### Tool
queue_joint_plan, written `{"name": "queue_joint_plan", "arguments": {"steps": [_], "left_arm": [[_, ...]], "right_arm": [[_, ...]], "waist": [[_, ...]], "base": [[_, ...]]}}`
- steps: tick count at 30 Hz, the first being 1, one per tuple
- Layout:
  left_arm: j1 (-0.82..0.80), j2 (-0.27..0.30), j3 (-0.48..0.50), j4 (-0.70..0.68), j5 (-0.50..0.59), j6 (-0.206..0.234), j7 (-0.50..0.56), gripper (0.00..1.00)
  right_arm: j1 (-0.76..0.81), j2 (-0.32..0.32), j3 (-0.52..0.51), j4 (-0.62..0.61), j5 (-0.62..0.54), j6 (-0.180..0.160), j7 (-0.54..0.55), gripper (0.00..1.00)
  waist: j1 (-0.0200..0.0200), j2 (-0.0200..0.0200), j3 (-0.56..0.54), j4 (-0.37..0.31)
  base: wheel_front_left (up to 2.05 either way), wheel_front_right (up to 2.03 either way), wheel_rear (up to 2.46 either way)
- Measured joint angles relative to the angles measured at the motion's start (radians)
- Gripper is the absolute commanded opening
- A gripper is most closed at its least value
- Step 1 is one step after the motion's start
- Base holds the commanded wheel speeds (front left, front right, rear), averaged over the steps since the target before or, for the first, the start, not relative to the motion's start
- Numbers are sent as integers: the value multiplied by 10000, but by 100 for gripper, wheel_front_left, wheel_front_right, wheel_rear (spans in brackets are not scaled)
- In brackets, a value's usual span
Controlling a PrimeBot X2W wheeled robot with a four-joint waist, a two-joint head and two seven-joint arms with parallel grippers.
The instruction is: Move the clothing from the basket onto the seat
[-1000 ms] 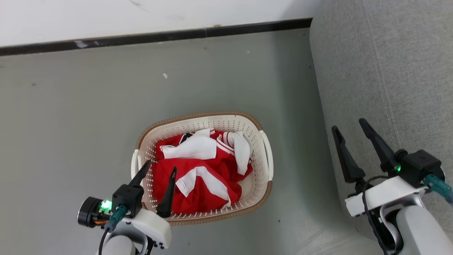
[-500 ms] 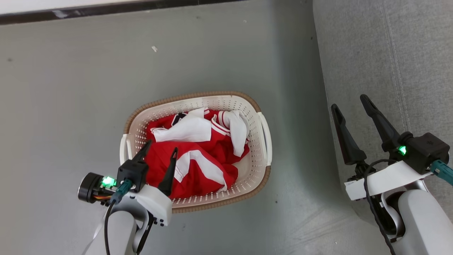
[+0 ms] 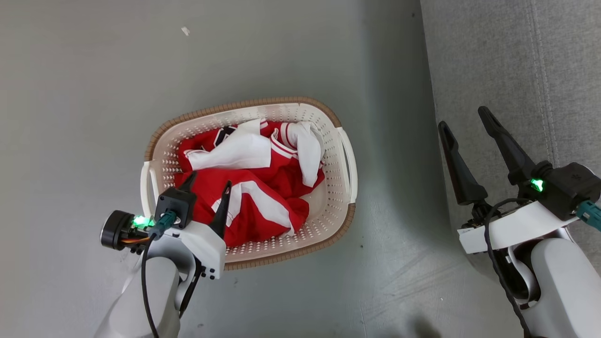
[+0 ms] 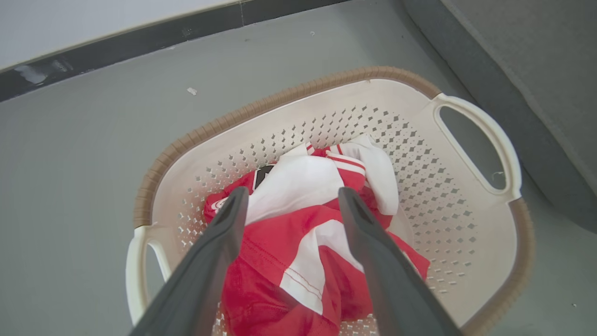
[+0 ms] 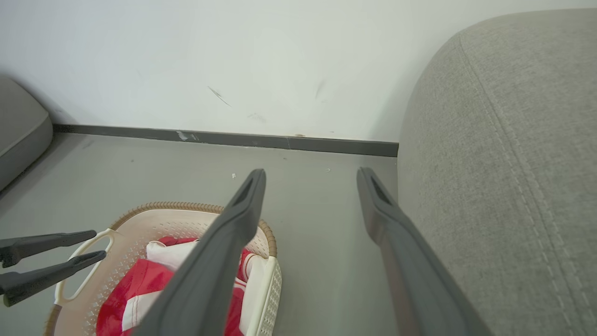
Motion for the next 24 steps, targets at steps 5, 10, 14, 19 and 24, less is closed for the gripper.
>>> {"name": "queue_joint_plan", "arguments": {"steps": [5, 10, 14, 19, 24], "left_arm": [[-336, -6, -63, 372, -65, 56, 221, 100], [-684, -10, -90, 711, -173, 104, 355, 100], [-970, -13, -105, 965, -224, 121, 462, 100], [-1195, -15, -190, 1281, -295, 121, 602, 100], [-1509, -17, -316, 1509, -399, 117, 702, 100]], "right_arm": [[-22, -75, 35, -36, 0, 0, -2, 100], [-243, -127, 38, -88, 0, 0, -2, 100], [-337, -128, 38, -109, 0, 0, -2, 100], [-414, -127, 40, -138, 2, 0, -2, 100], [-509, -130, 42, -146, 2, 0, -2, 100]], "waist": [[0, 0, 313, -58], [0, 0, 606, -98], [0, 0, 813, -124], [0, 0, 1043, -151], [0, 0, 1242, -166]], "base": [[0, 0, 0], [0, 0, 0], [0, 0, 0], [0, 0, 0], [0, 0, 0]]}}
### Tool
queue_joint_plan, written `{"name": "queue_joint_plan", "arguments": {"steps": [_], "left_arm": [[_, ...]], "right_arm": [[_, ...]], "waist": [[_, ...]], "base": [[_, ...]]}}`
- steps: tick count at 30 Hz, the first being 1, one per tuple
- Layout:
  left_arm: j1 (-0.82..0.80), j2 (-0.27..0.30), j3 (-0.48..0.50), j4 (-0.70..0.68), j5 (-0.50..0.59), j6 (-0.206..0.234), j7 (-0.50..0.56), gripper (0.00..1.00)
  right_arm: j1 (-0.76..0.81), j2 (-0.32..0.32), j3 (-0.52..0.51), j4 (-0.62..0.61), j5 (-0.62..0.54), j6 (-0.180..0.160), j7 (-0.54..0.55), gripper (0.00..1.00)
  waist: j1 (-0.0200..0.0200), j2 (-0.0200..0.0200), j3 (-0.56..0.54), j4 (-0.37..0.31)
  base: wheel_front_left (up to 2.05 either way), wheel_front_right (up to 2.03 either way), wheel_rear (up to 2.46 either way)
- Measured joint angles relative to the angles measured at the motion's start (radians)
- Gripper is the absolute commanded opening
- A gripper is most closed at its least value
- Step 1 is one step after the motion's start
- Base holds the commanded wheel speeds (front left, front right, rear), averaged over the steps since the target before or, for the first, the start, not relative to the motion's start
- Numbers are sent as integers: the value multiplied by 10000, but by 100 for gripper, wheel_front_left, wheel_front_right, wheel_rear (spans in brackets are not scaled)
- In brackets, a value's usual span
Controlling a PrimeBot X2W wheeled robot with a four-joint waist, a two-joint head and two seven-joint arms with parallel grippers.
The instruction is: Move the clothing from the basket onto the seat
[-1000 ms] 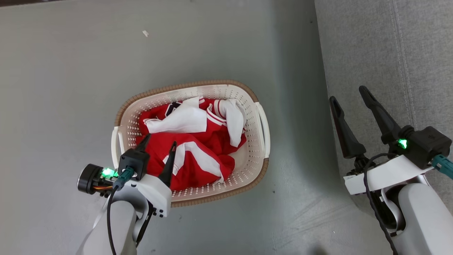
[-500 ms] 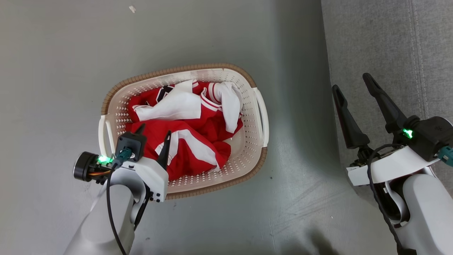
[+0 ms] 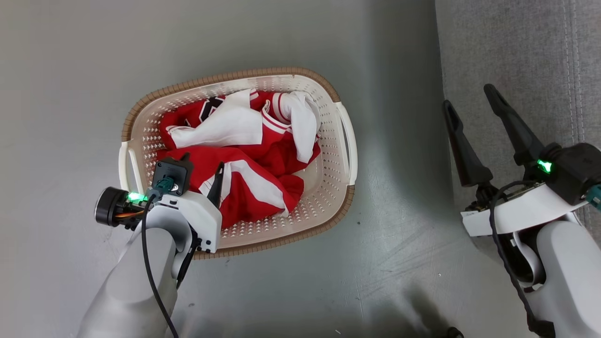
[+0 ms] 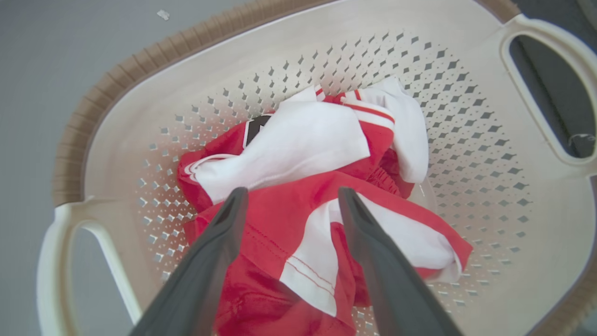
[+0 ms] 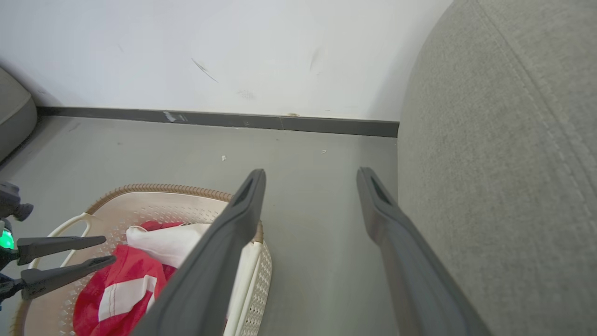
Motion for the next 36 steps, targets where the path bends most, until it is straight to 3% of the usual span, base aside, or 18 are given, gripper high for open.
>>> {"name": "queue_joint_plan", "arguments": {"steps": [20, 36], "left_arm": [[-637, -2, -928, 869, -389, -56, 253, 100], [-1158, -8, -1630, 1549, 23, 330, 579, 100]], "right_arm": [[-304, -71, -29, -56, 8, 0, -2, 100], [-316, 52, 6, -107, 59, 0, -13, 100]], "waist": [[0, 0, 463, 96], [0, 0, 633, -13]], "base": [[0, 0, 0], [0, 0, 0]]}}
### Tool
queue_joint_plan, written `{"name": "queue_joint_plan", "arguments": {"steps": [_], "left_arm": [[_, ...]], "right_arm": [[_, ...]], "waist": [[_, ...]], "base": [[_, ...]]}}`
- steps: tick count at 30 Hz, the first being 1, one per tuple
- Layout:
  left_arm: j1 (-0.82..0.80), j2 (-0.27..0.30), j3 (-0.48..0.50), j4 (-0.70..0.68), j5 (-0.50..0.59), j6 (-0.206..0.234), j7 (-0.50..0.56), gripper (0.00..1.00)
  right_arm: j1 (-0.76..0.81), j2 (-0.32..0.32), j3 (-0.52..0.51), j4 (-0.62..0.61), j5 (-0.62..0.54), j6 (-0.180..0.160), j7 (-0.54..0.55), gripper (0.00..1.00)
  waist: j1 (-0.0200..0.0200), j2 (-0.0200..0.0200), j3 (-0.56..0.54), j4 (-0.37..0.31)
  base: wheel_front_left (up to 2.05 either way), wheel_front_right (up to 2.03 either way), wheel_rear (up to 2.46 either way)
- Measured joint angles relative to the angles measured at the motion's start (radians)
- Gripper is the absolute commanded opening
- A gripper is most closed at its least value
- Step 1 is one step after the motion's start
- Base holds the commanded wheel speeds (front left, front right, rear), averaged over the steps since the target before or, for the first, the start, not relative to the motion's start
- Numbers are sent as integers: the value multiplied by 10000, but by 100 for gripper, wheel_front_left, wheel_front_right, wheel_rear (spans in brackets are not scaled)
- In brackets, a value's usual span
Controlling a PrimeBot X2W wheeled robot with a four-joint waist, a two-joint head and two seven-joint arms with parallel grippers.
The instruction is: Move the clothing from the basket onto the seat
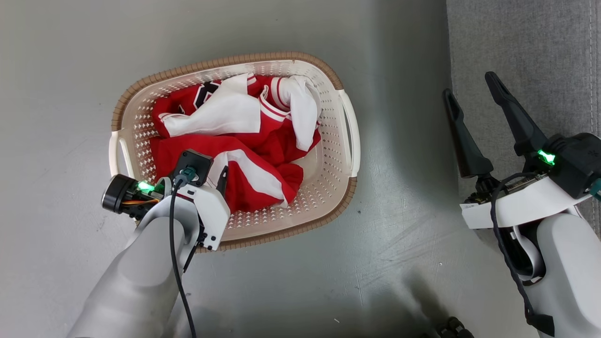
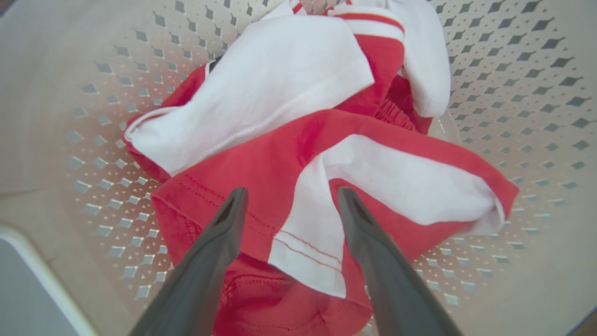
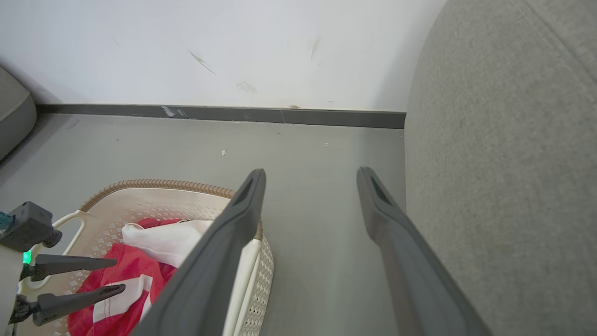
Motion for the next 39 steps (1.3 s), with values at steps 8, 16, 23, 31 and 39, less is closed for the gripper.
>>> {"name": "queue_joint_plan", "arguments": {"steps": [8, 16, 23, 31, 39], "left_arm": [[-251, -2, -219, 286, 36, 144, 201, 100], [-469, 0, -393, 527, 105, 213, 305, 100], [-589, 0, -431, 765, 148, 217, 378, 100], [-679, -2, -451, 978, 173, 307, 376, 99], [-848, 2, -500, 1124, 171, 382, 274, 49]], "right_arm": [[-15, 65, 63, -48, 29, 0, -42, 100], [-159, 171, 125, -63, 42, 0, -42, 100], [-200, 234, 151, -86, 48, 2, -44, 100], [-220, 297, 174, -146, 186, 13, -44, 100], [-282, 403, 186, -167, 205, 15, -44, 100]], "waist": [[0, 0, 160, -95], [0, 0, 283, -209], [0, 0, 356, -302], [0, 0, 439, -437], [0, 0, 509, -561]], "base": [[0, 0, 0], [0, 0, 0], [0, 0, 0], [0, 0, 0], [0, 0, 0]]}}
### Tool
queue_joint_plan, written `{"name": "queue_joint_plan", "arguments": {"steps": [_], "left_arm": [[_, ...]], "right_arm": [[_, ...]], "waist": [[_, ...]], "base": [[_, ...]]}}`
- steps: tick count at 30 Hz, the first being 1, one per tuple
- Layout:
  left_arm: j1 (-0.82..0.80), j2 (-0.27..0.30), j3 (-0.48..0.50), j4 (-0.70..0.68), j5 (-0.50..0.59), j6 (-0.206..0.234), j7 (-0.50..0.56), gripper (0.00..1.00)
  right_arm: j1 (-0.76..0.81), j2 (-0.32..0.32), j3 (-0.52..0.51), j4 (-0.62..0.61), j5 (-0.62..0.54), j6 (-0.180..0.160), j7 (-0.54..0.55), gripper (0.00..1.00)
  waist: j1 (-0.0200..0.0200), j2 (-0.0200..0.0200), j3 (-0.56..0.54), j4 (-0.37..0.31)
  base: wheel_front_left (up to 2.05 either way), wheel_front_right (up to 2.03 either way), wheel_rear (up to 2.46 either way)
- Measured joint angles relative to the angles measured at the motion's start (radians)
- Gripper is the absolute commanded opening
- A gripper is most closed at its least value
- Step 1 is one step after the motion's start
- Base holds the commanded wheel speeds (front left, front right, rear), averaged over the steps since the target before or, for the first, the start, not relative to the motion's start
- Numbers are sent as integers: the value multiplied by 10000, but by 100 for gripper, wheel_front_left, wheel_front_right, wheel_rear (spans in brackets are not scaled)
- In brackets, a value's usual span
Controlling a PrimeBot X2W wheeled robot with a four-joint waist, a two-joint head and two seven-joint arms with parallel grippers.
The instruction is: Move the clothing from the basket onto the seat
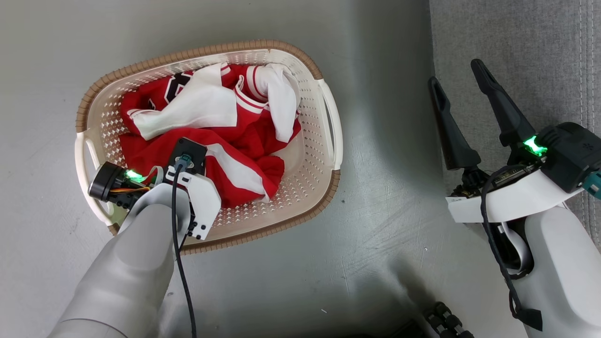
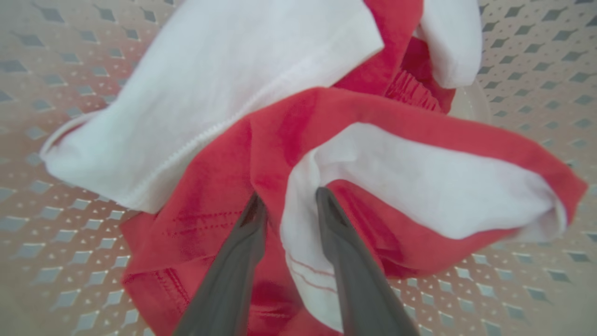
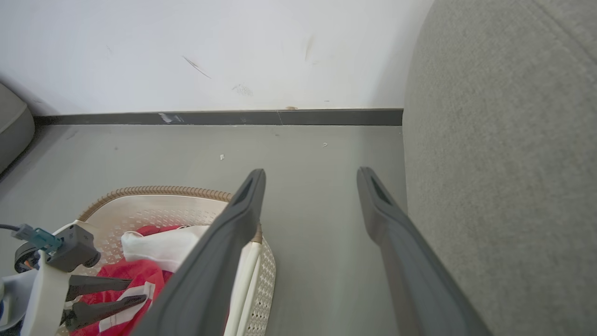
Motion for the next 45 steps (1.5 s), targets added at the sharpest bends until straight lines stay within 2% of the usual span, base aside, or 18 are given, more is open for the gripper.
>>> {"name": "queue_joint_plan", "arguments": {"steps": [4, 6, 7, 9, 16, 30, 45], "left_arm": [[-67, 2, -8, 107, 2, 21, -54, 41], [-101, 0, -8, 157, 2, 23, -127, 32], [-123, 2, -6, 176, 2, 42, -161, 18], [-173, 4, -6, 194, 2, 52, -244, 0], [-187, 0, -31, 290, 0, 50, -387, 0], [-245, -2, 138, 36, -301, 38, -1344, 0], [-140, -12, 447, -244, -803, 52, -2159, 0]], "right_arm": [[-39, 38, 0, -12, 13, 0, -2, 100], [-45, 46, -2, -23, 13, 0, -2, 100], [-50, 48, -2, -27, 13, 0, -2, 100], [-64, 54, -4, -29, 13, 0, -12, 100], [-73, 79, -25, -12, 13, 0, -12, 100], [-149, 84, -150, 75, 86, -2, -12, 100], [-319, -44, -520, 299, 86, -4, -12, 100]], "waist": [[0, 0, 44, -47], [0, 0, 66, -62], [0, 0, 77, -70], [0, 0, 94, -83], [-1, 0, 71, -76], [-1, 0, -185, 45], [-1, 0, -939, 321]], "base": [[0, 0, 0], [0, 0, 0], [0, 0, 0], [0, 0, 0], [0, 0, 0], [0, 0, 0], [0, 0, 0]]}}
